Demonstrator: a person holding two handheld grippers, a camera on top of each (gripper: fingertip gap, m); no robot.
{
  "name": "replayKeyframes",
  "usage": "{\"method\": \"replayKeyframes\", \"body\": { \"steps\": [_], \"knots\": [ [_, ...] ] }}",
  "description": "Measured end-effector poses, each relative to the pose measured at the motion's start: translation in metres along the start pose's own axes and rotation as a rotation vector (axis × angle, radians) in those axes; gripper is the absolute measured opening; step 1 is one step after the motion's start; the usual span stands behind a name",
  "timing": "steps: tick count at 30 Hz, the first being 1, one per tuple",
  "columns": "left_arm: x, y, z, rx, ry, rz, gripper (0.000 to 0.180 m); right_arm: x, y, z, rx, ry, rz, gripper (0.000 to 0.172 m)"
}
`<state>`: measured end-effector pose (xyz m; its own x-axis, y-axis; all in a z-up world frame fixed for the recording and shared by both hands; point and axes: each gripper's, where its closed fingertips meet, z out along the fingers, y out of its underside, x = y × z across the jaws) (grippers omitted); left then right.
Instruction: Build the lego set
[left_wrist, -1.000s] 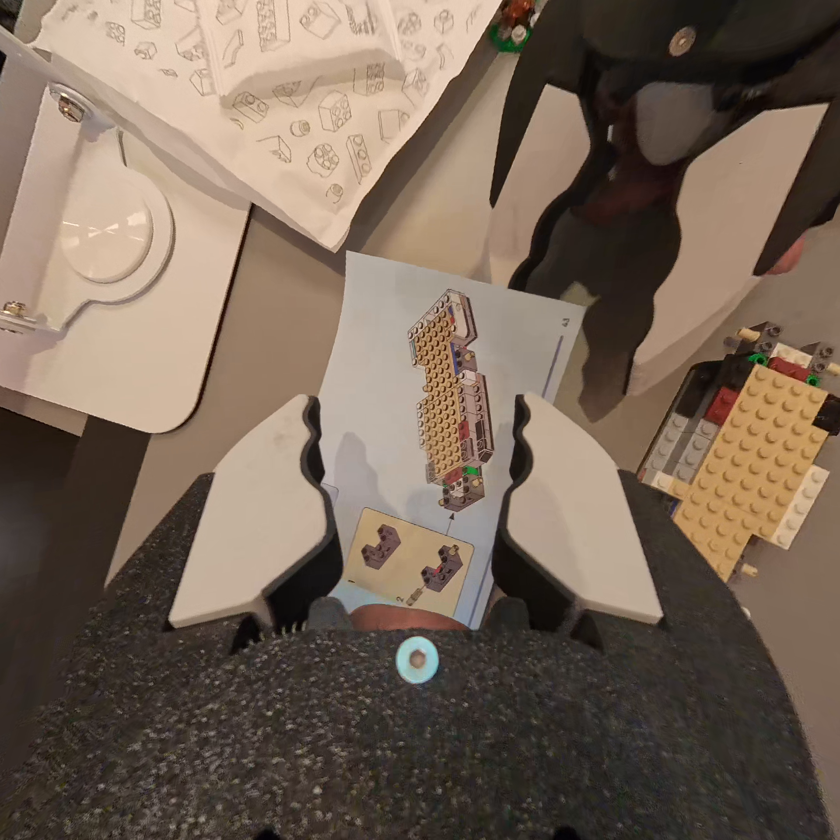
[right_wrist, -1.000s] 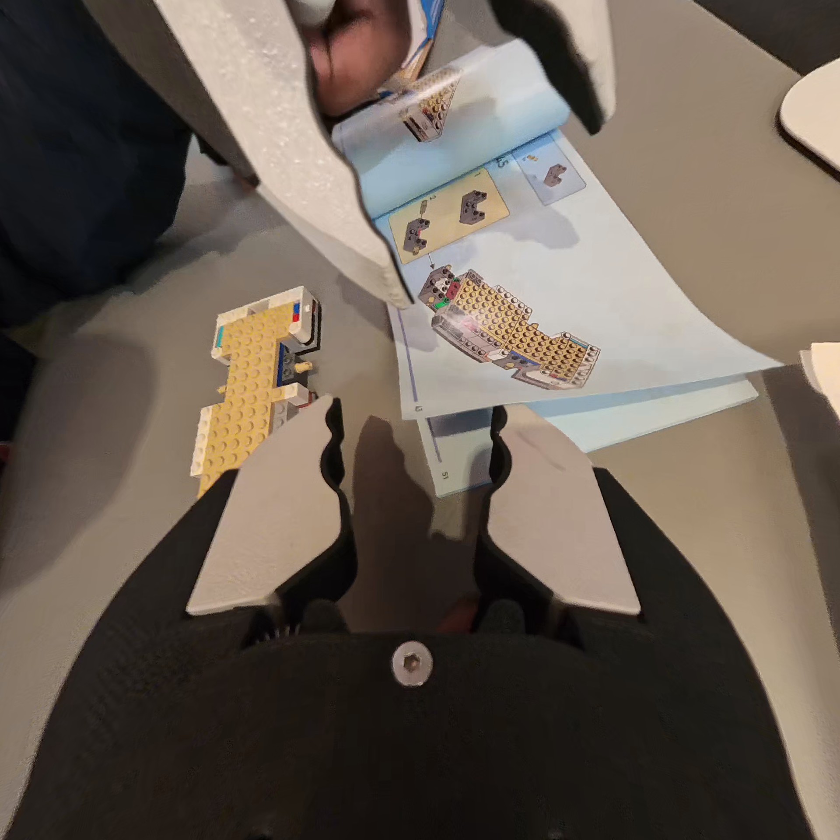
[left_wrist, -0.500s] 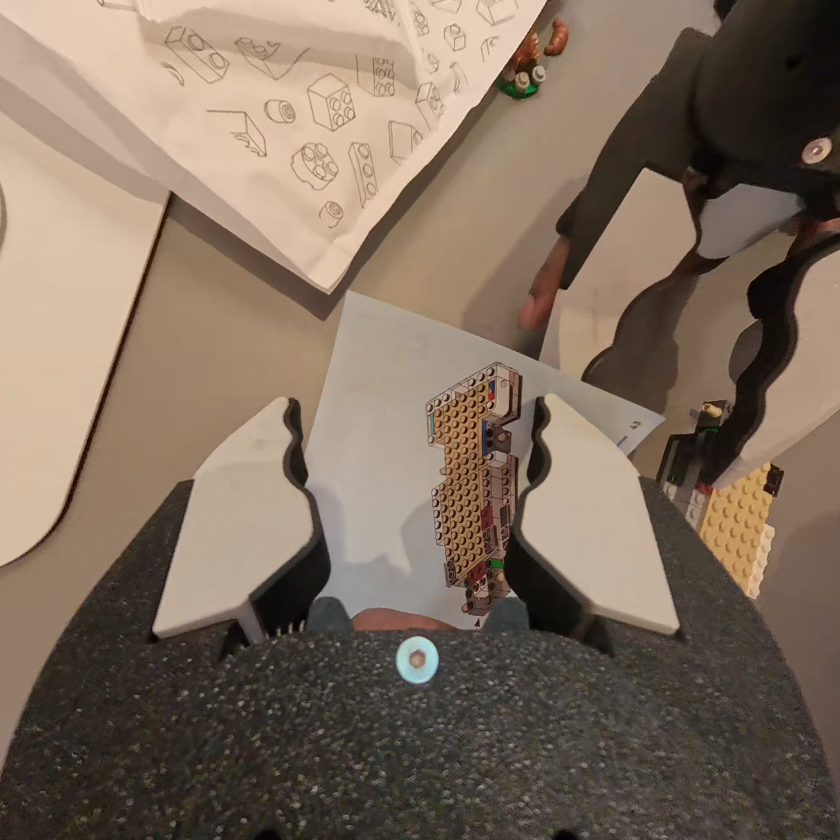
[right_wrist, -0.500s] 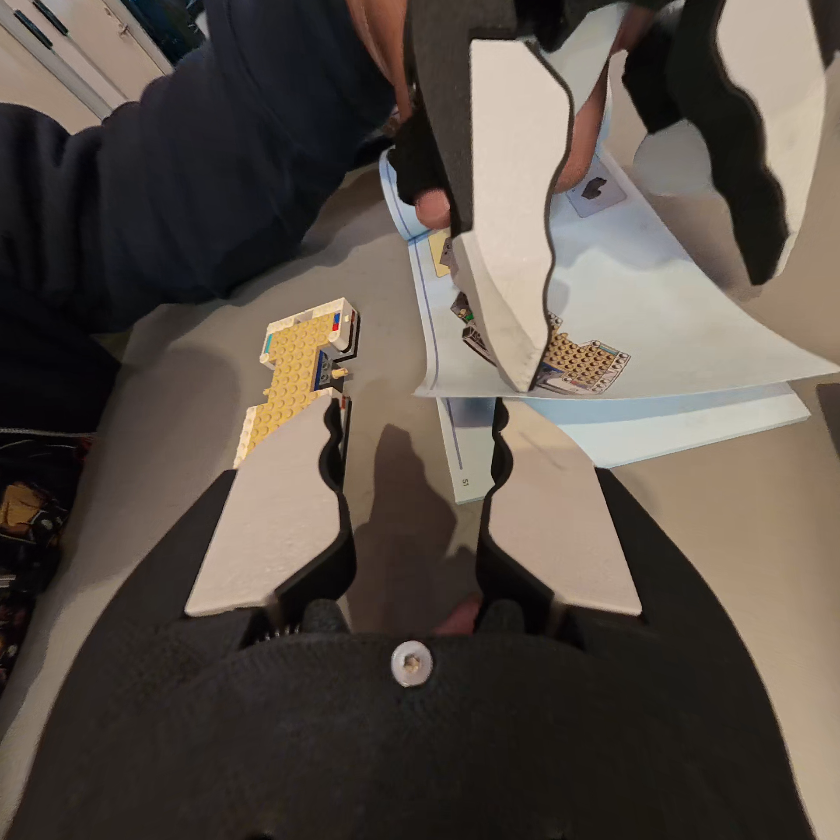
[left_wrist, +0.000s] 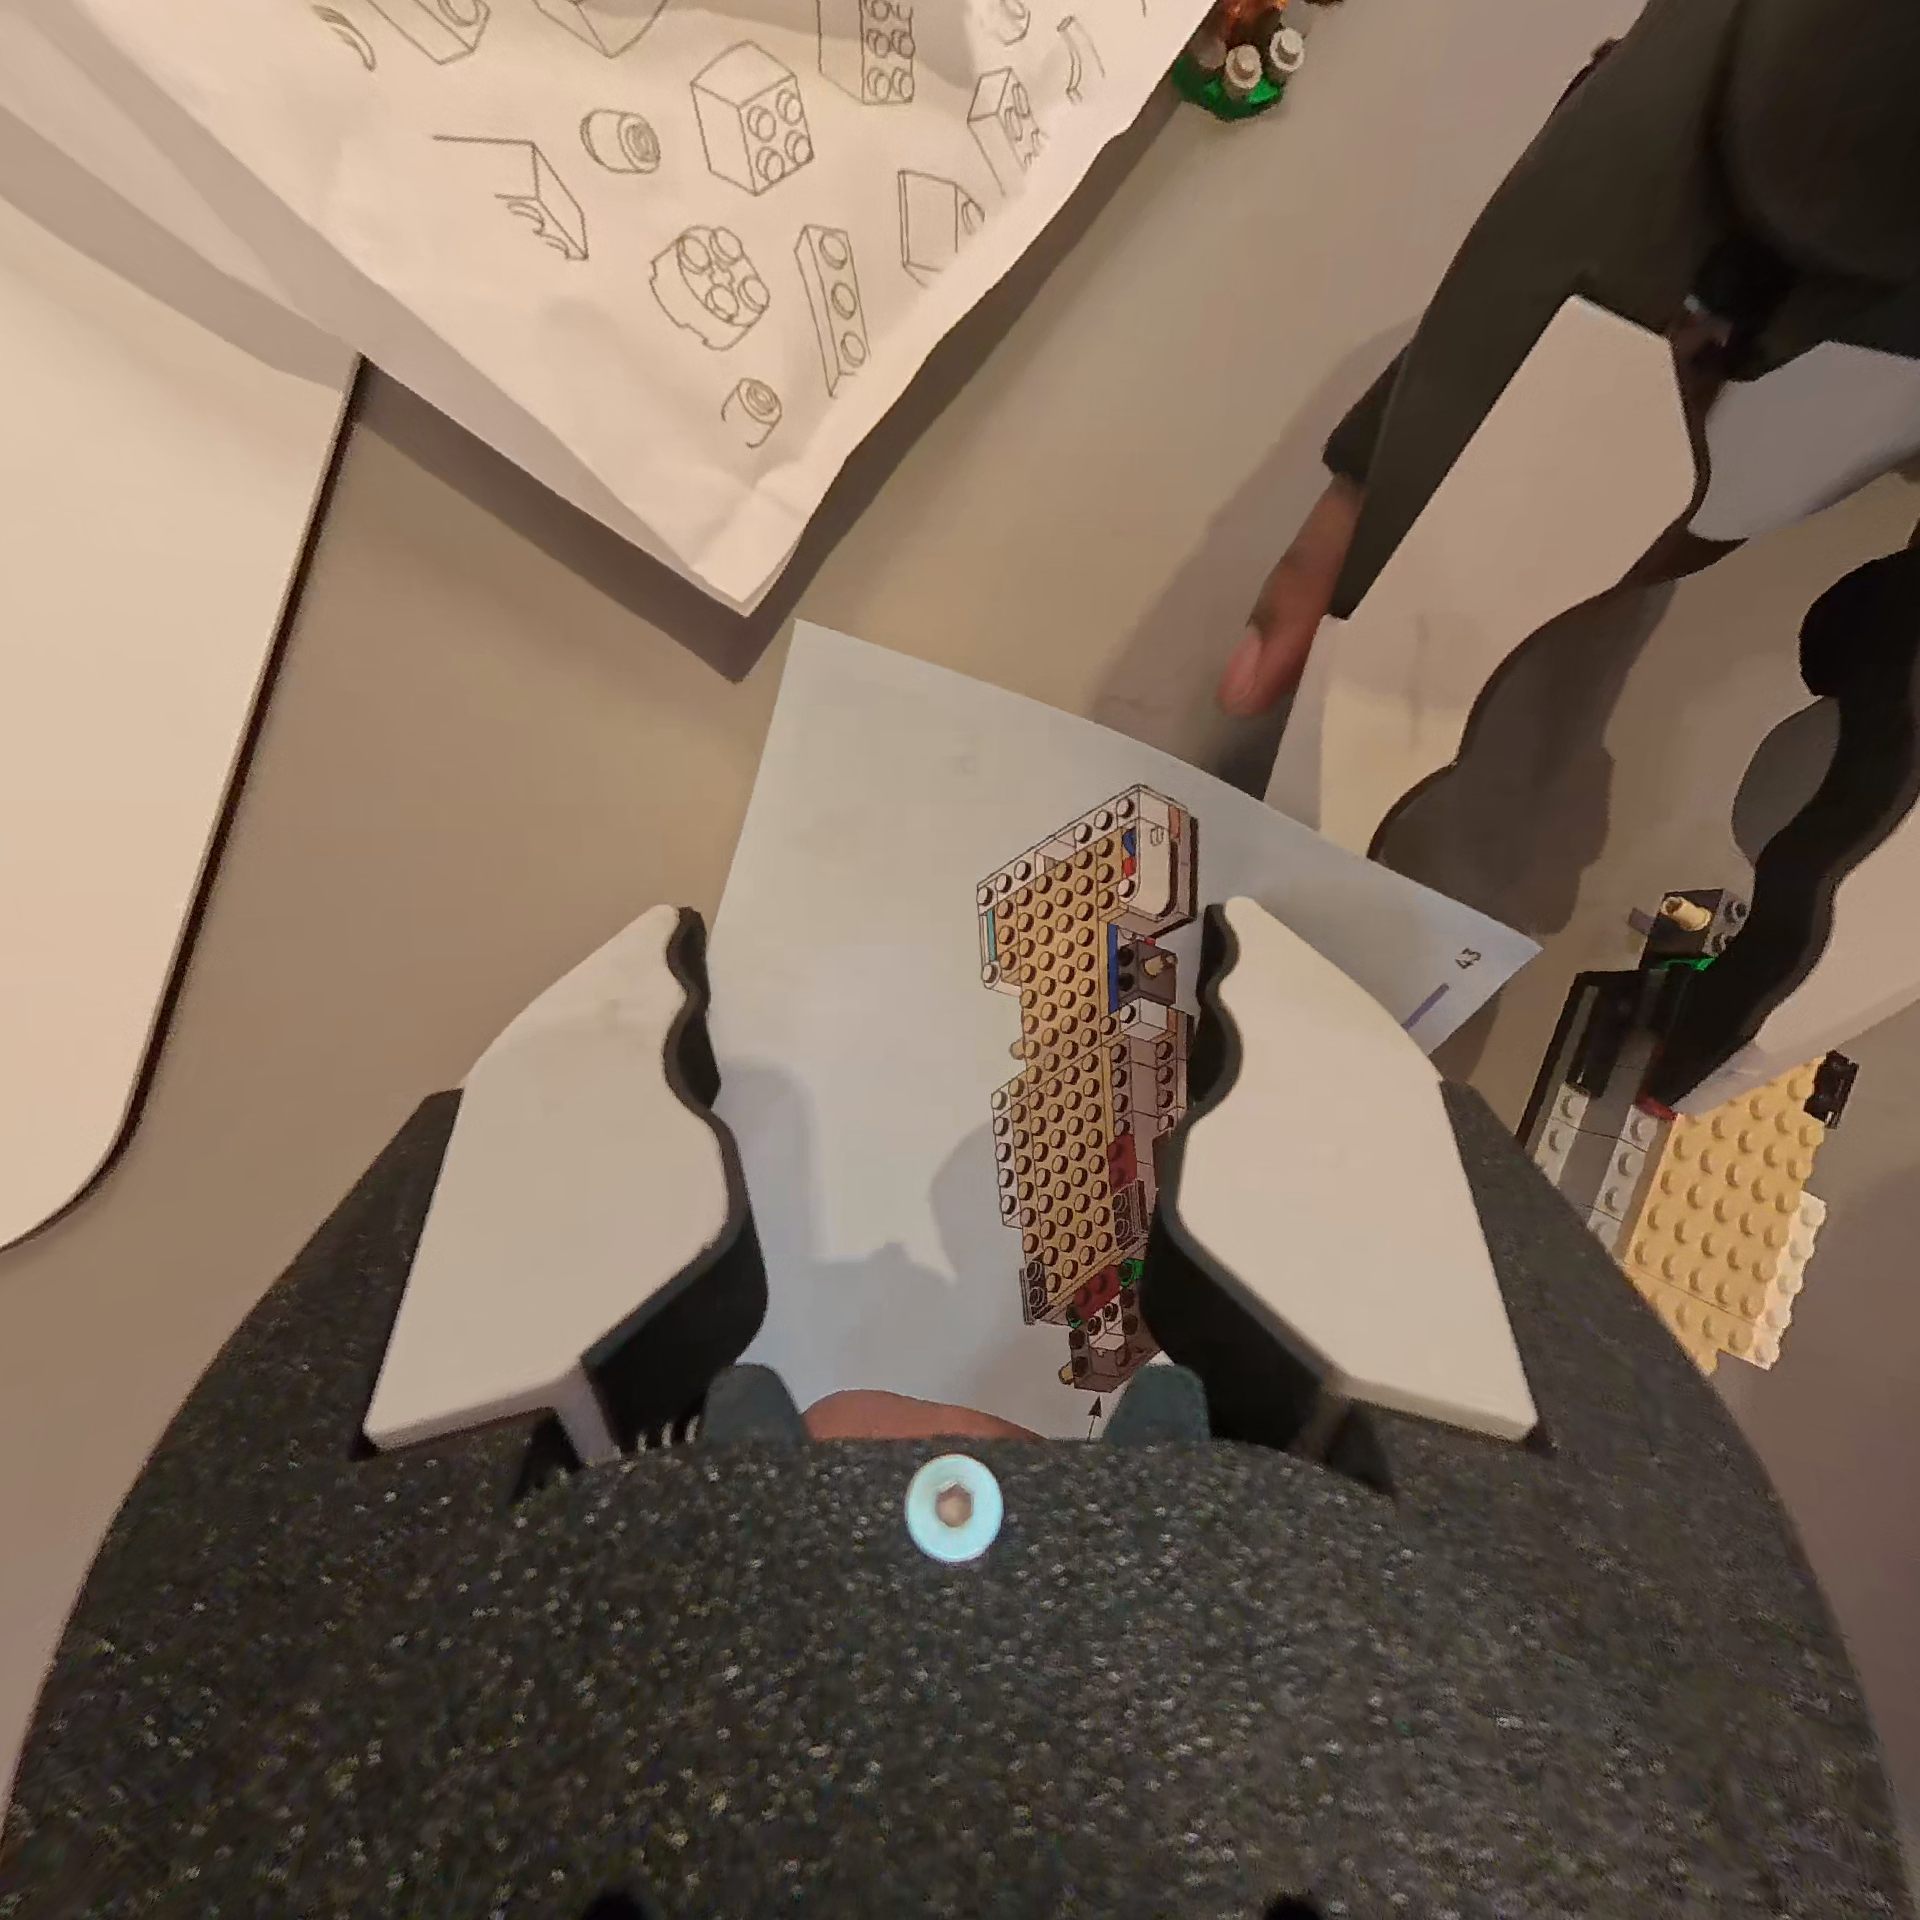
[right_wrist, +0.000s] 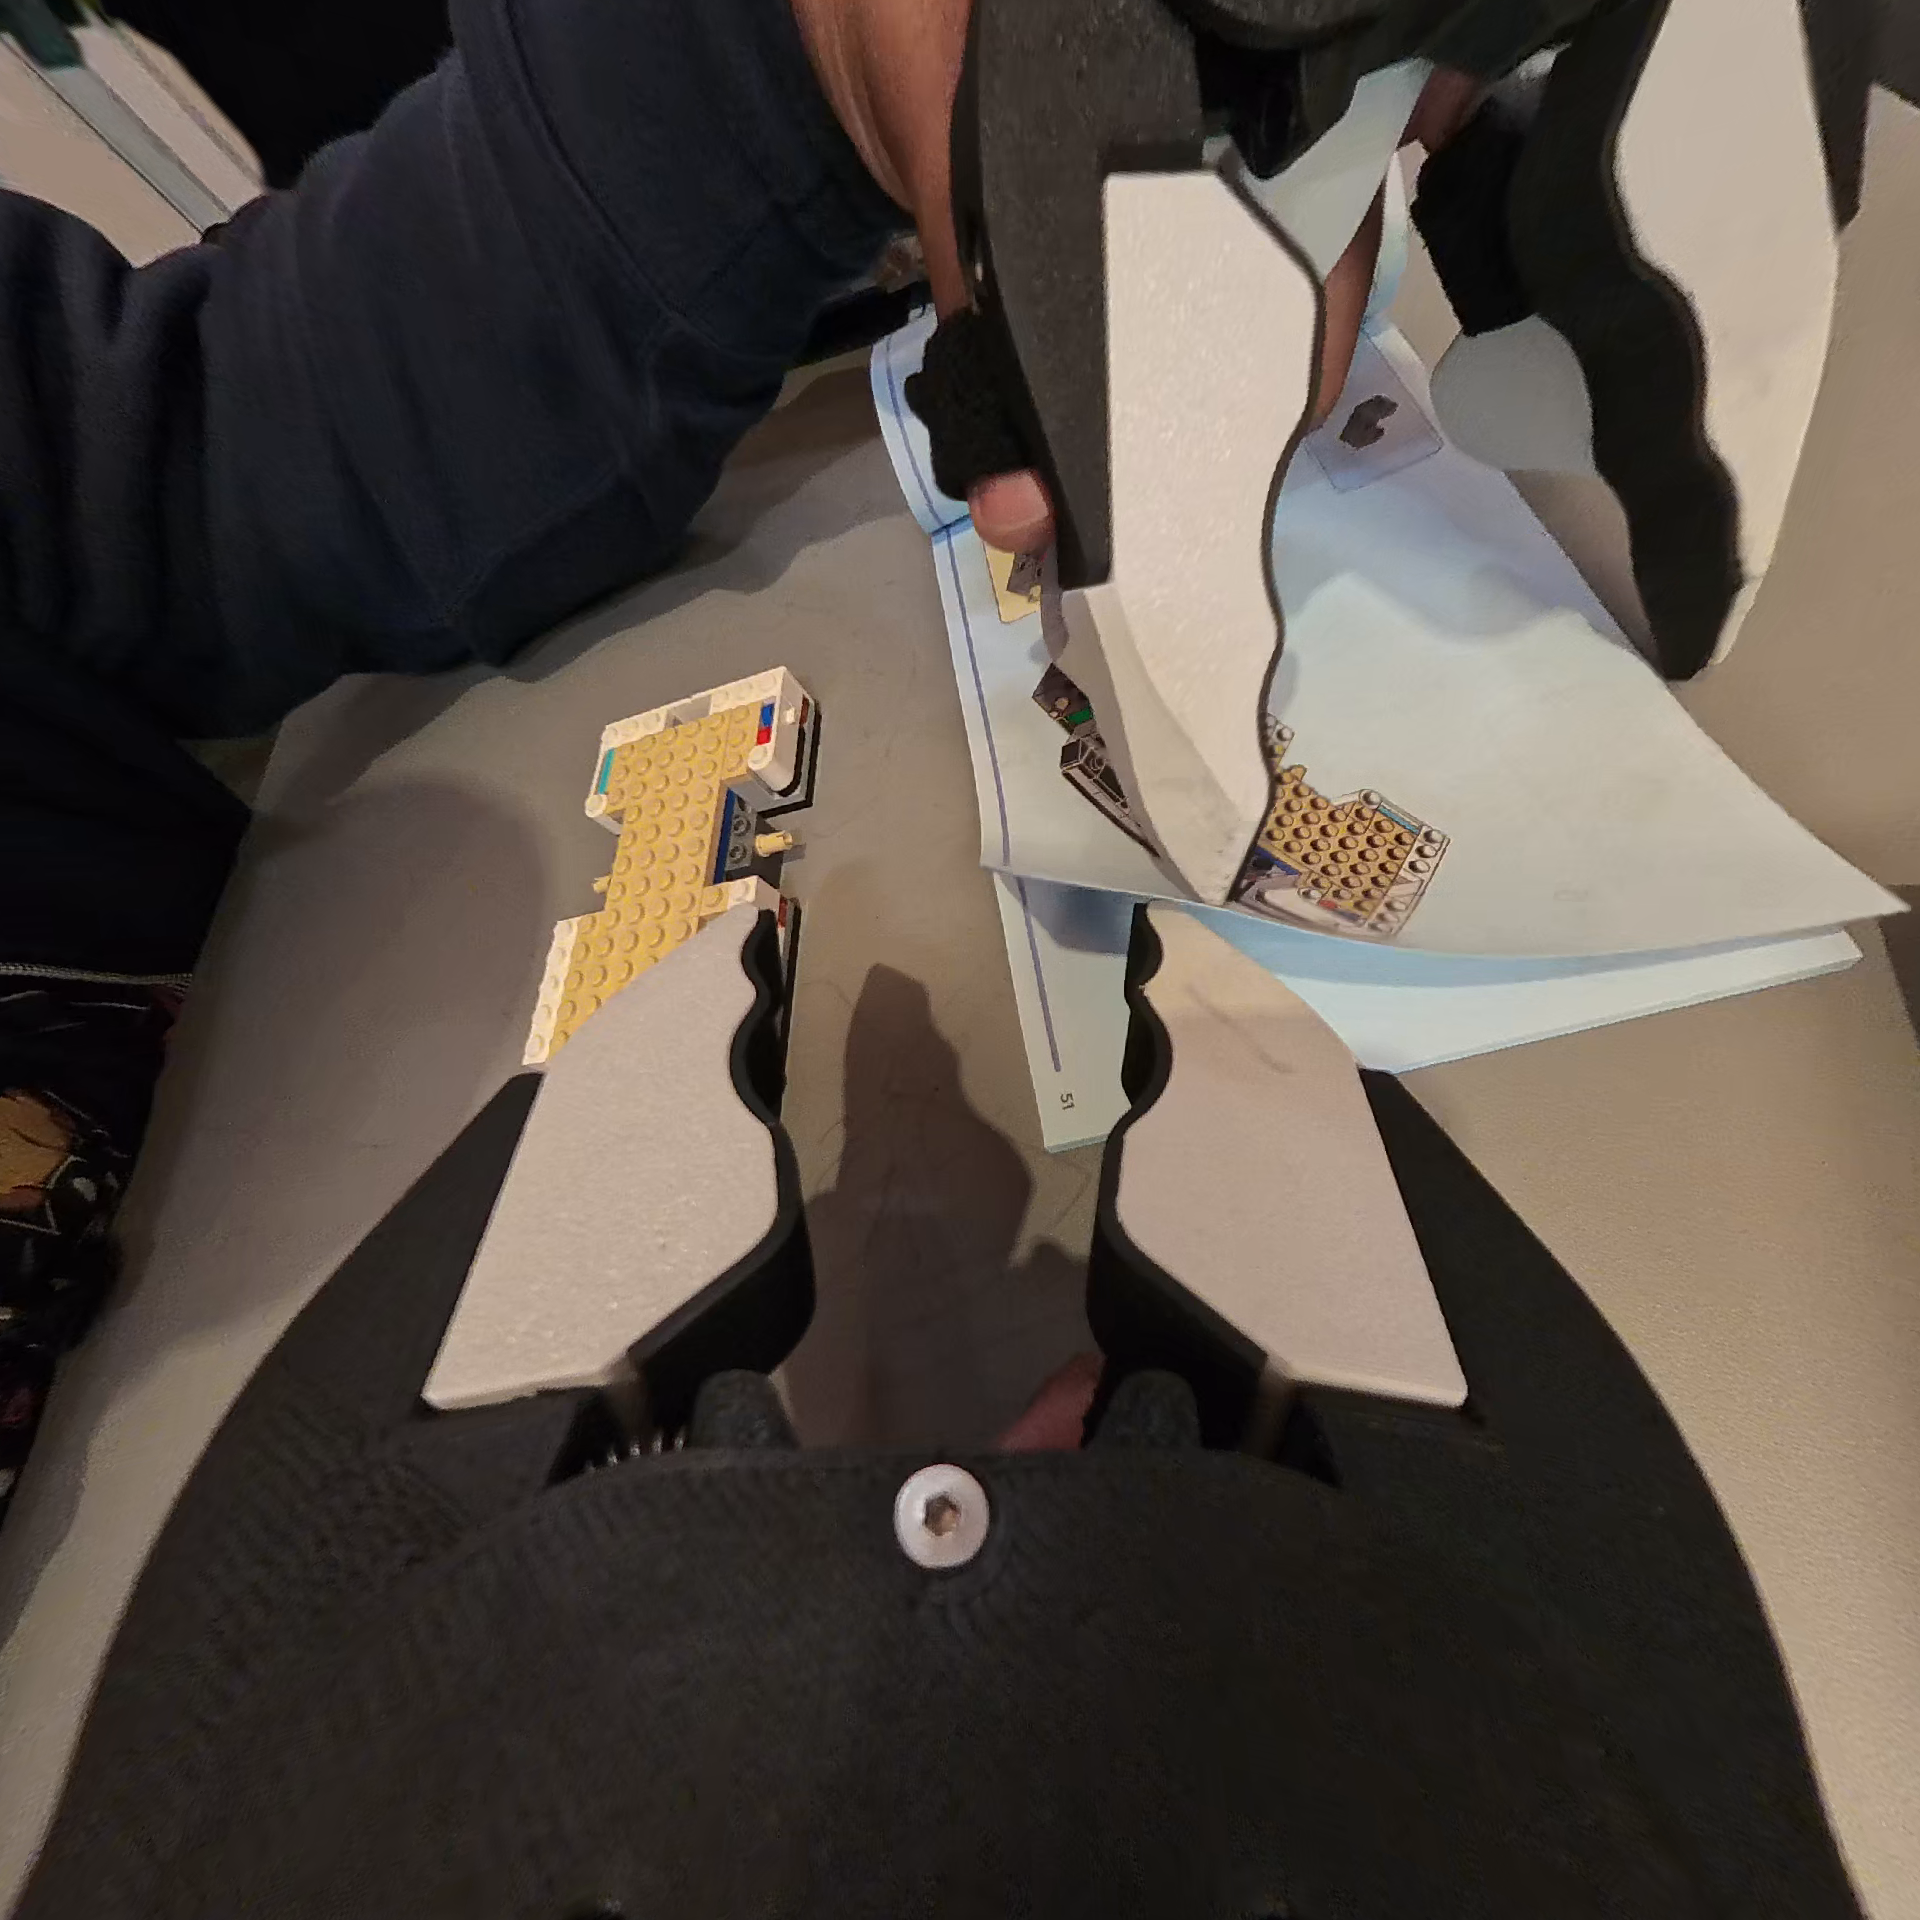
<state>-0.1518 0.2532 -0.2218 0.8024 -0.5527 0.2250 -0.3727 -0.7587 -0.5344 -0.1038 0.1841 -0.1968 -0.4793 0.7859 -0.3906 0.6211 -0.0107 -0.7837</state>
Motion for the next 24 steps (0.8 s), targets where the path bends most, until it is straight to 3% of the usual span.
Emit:
{"method": "replayKeyframes", "body": {
  "steps": [24],
  "knots": [
    [0.002,-0.001,-0.021,0.019,-0.031,0.042,0.084,0.002,-0.002,-0.002,0.019,-0.006,0.021,0.064]
  ]
}}
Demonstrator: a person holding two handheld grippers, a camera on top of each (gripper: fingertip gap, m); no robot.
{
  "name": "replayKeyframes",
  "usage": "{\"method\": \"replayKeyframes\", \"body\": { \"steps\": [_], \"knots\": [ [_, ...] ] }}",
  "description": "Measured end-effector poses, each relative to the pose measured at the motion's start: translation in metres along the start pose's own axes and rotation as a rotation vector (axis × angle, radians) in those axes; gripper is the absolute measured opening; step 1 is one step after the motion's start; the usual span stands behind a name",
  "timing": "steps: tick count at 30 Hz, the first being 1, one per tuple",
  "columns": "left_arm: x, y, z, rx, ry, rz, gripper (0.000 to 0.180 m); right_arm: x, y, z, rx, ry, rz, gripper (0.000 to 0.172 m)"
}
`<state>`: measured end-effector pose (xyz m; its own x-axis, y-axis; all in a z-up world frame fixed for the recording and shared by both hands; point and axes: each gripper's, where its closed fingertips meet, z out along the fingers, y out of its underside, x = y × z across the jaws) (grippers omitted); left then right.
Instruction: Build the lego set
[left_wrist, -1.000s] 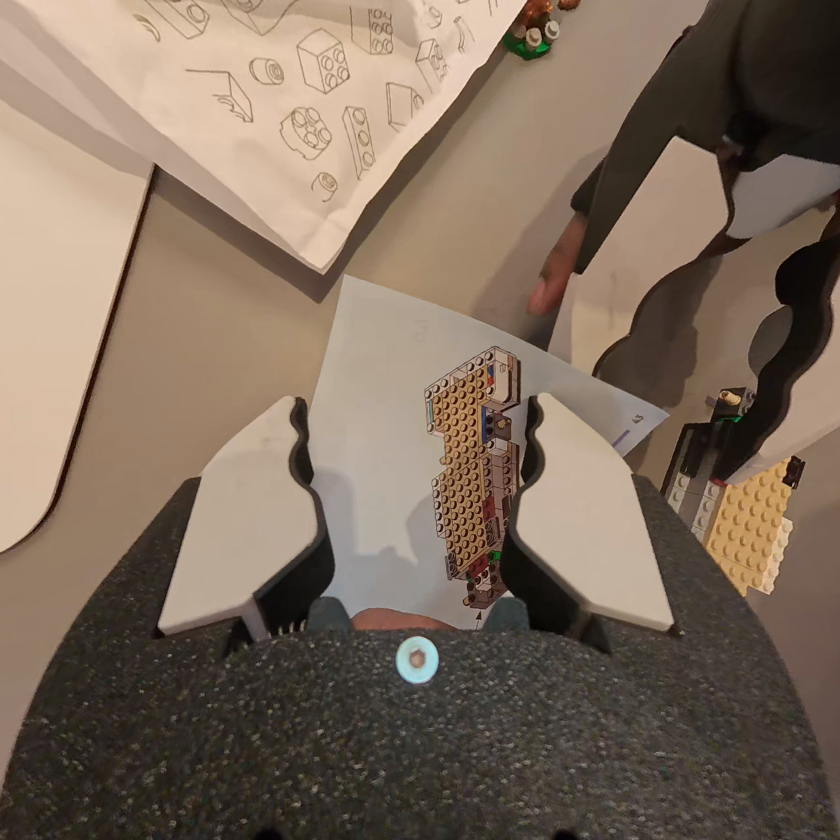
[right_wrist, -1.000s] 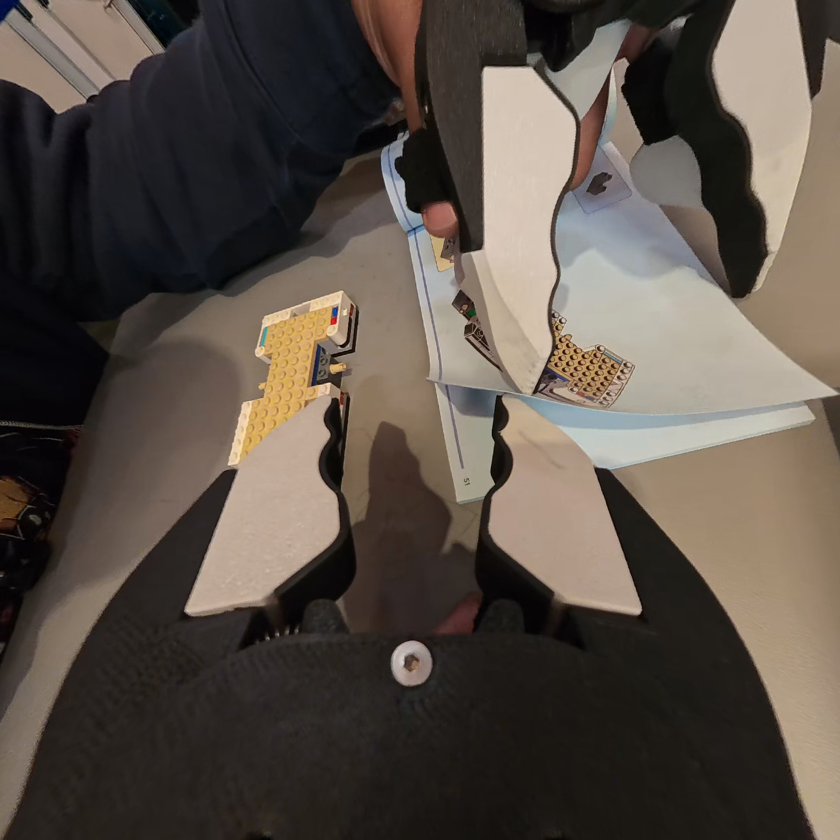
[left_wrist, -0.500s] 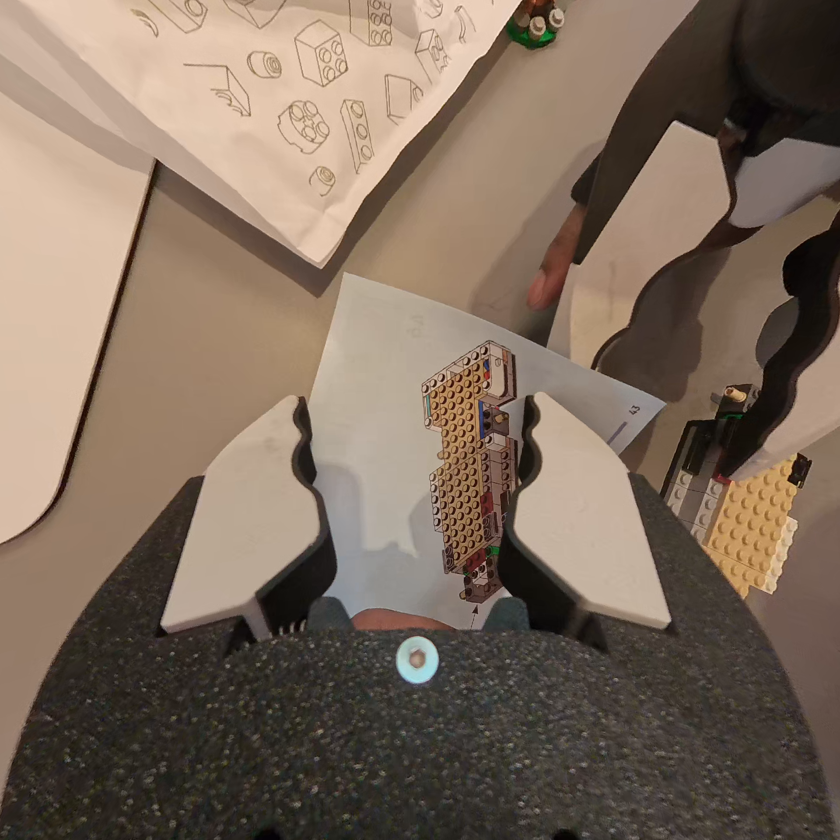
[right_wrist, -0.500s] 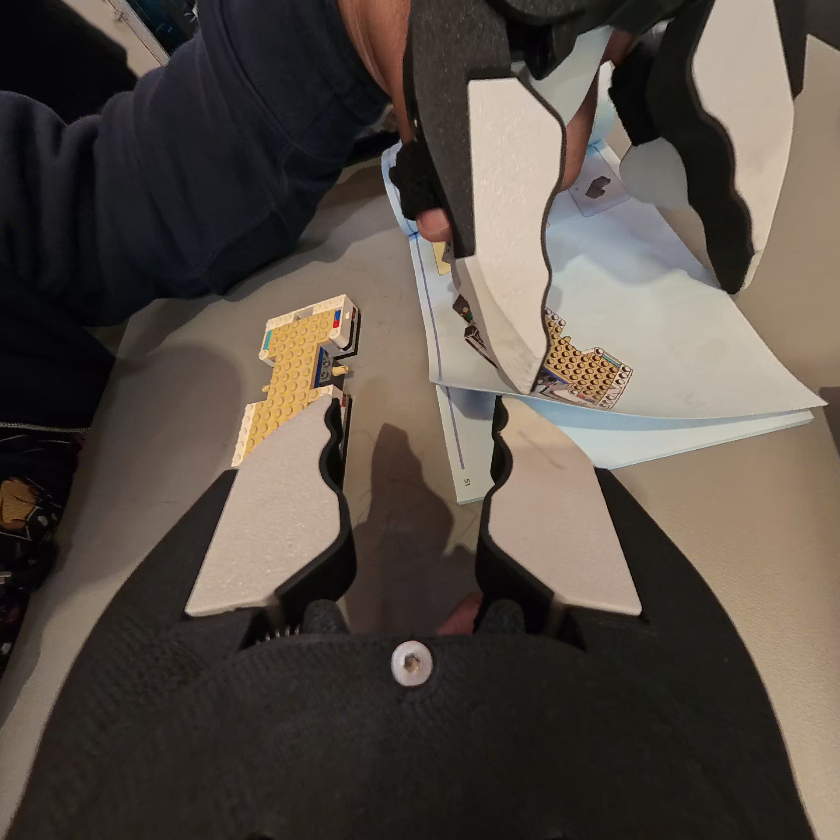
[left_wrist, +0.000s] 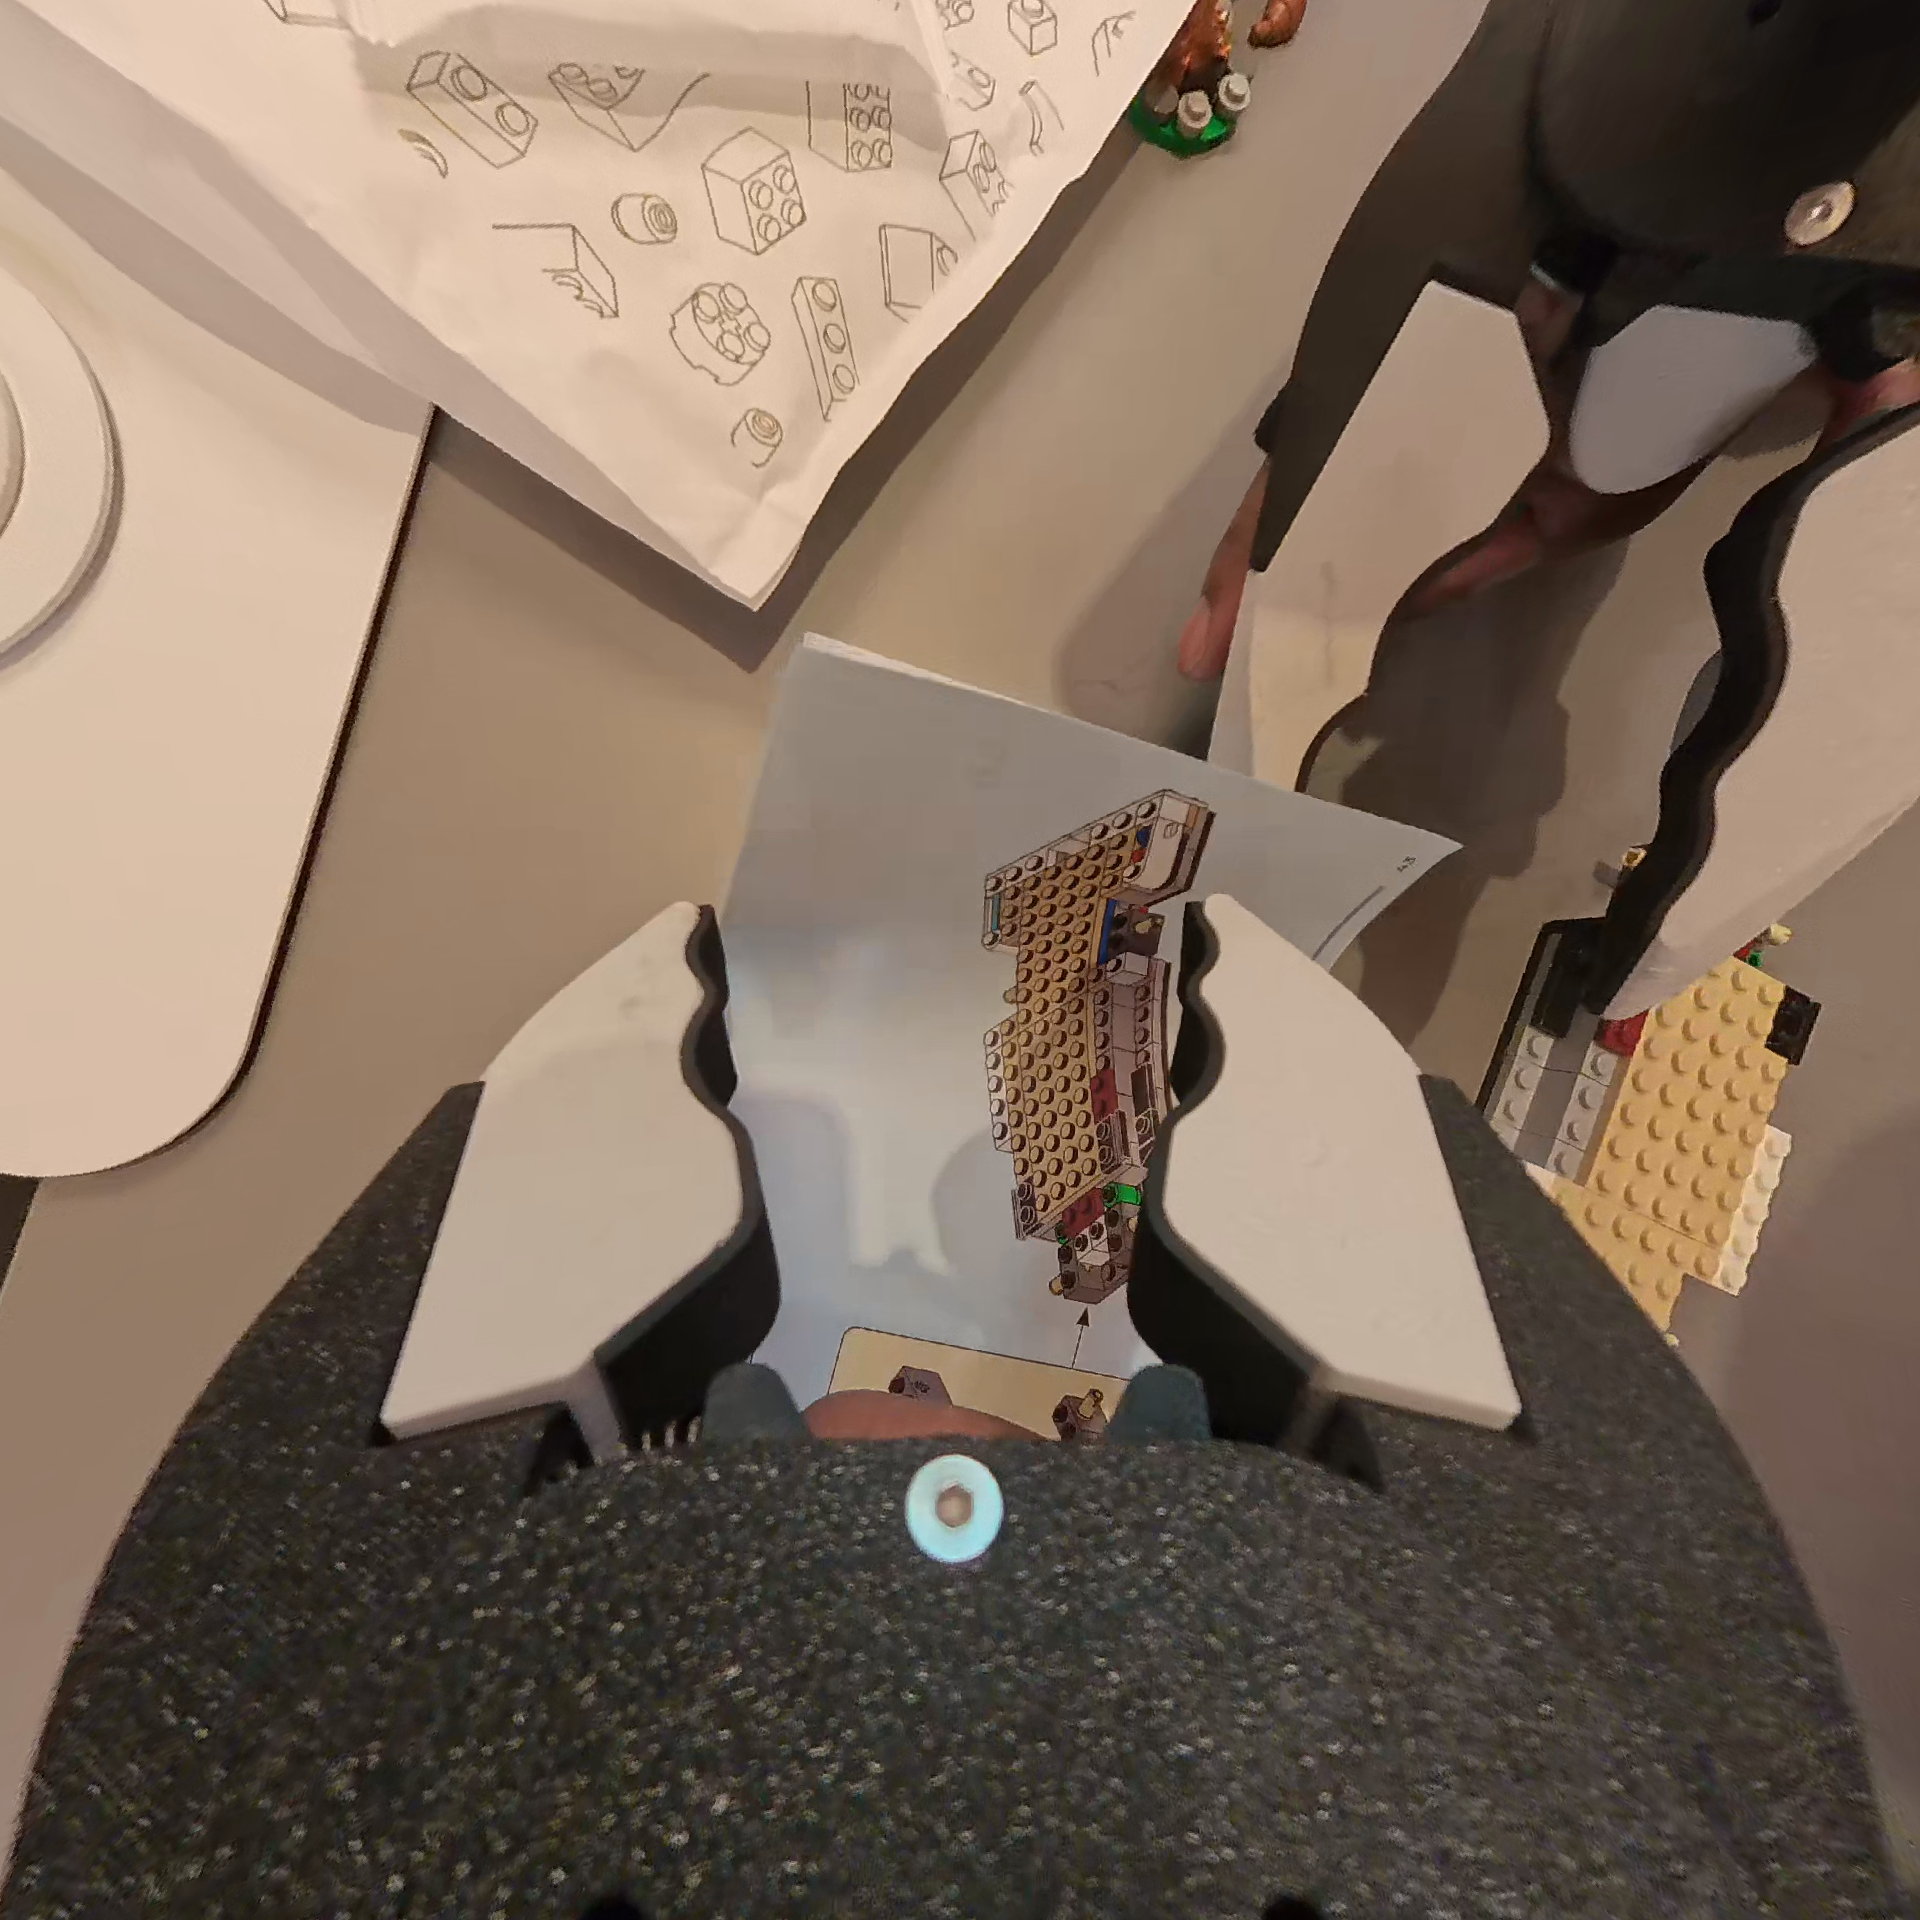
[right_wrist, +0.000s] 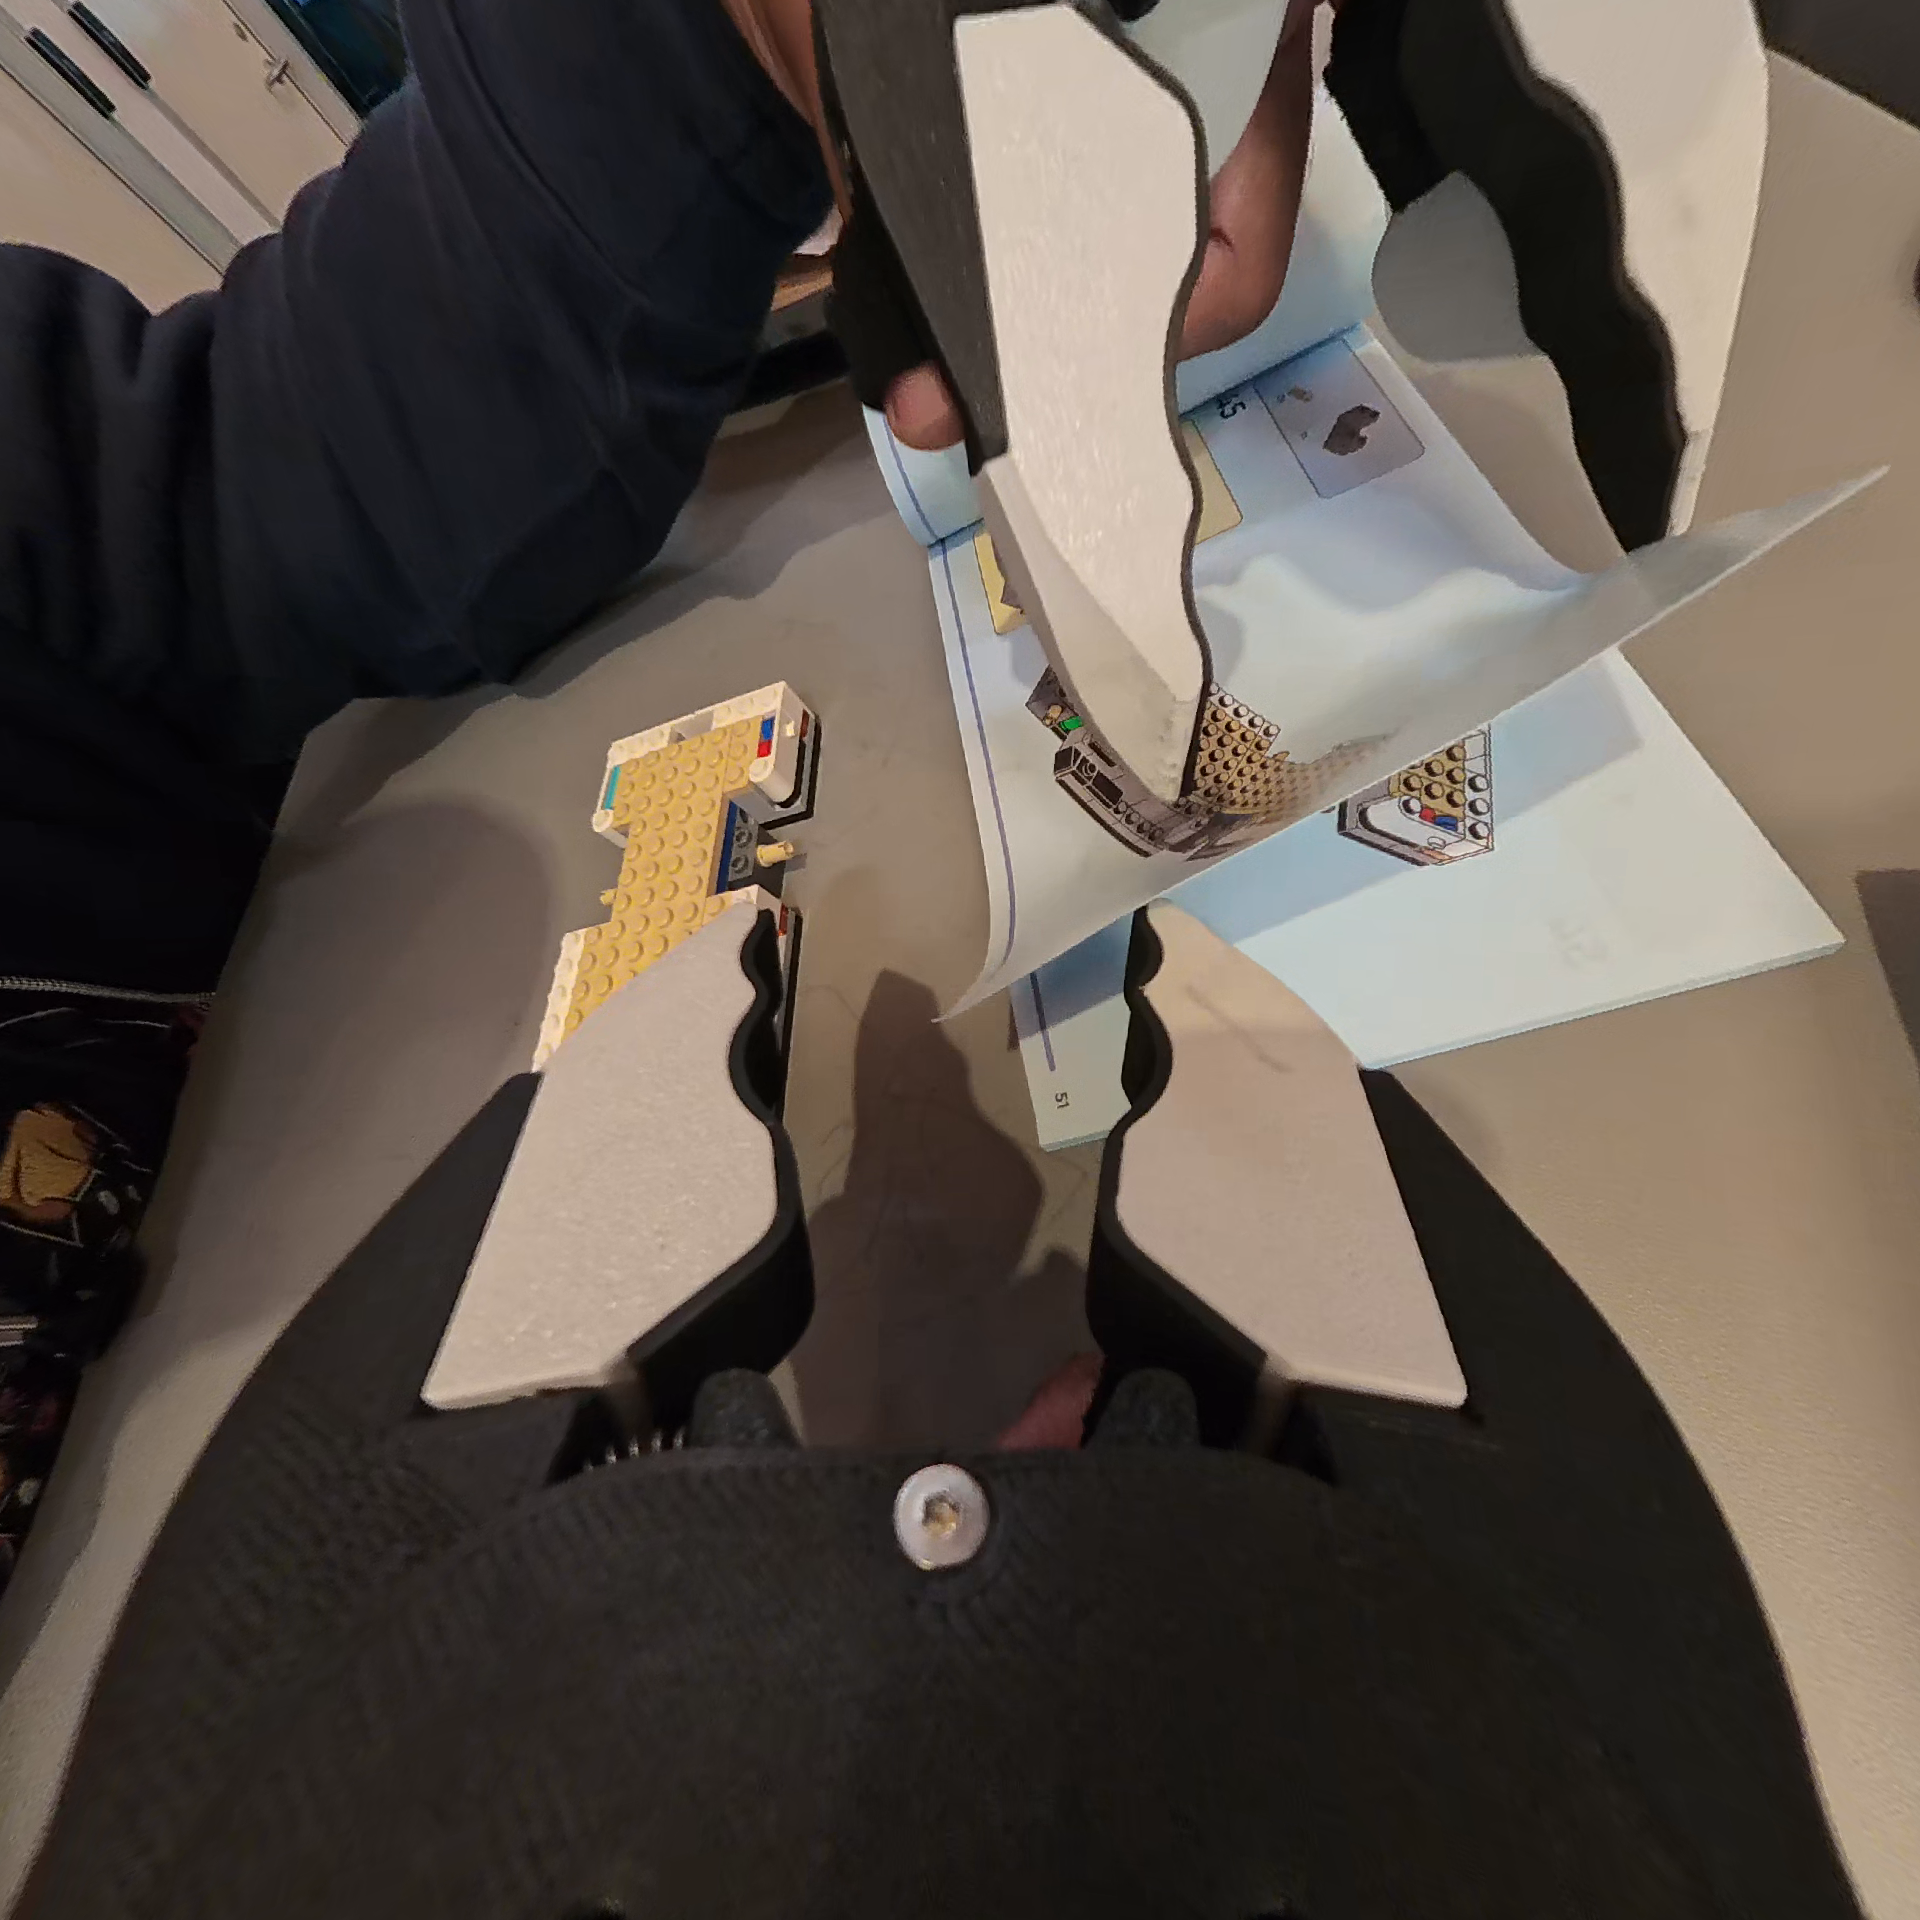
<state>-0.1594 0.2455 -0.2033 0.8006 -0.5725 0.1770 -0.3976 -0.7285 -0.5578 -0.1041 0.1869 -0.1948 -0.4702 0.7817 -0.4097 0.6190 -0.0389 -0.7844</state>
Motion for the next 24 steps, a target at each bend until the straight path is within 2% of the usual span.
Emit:
{"method": "replayKeyframes", "body": {
  "steps": [24],
  "knots": [
    [0.009,-0.010,-0.018,0.060,0.020,0.055,0.083,0.001,0.002,0.002,-0.021,0.028,-0.017,0.067]
  ]
}}
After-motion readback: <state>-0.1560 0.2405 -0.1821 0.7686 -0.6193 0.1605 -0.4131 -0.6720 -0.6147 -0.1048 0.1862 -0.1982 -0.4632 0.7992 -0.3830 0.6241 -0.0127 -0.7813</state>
